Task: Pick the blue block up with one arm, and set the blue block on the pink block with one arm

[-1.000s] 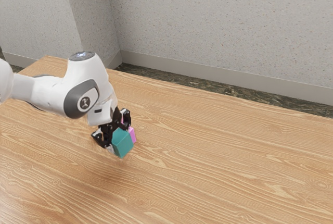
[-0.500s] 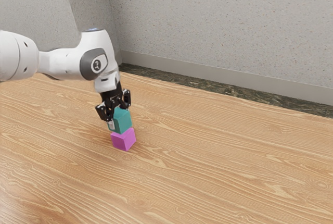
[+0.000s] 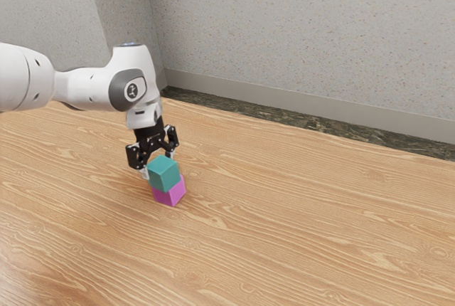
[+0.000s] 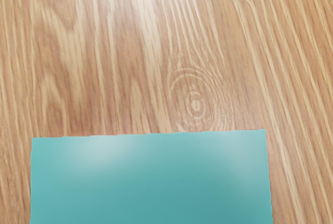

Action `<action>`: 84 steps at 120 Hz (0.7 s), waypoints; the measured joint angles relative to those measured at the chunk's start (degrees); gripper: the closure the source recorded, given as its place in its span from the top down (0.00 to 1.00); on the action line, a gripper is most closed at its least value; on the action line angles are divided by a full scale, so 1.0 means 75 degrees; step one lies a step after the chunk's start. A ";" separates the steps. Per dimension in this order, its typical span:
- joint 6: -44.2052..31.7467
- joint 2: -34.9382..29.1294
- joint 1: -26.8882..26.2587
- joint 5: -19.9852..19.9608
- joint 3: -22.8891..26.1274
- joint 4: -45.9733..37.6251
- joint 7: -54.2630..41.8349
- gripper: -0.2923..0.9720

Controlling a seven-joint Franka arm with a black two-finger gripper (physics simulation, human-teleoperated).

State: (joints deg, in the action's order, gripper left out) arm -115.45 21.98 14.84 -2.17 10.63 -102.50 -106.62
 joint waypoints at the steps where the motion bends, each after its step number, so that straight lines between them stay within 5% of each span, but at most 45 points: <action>1: 0.0002 -0.0001 0.0002 0.0001 0.0000 0.0000 -0.0004 0.73; 22: 0.0059 -0.0321 0.0102 -0.0032 0.0048 -0.0021 -0.0091 0.75; 46: 0.1020 -0.2414 -0.0012 -0.0085 0.0185 -0.0098 0.0000 0.76; 63: 0.2180 -0.3736 -0.0091 -0.0008 0.0193 -0.0070 0.0984 0.77; 84: 0.3025 -0.4006 -0.0136 0.0111 0.0180 0.0161 0.2503 0.77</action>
State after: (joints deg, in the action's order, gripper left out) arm -92.76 -8.07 13.82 -1.34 11.98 -101.29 -87.85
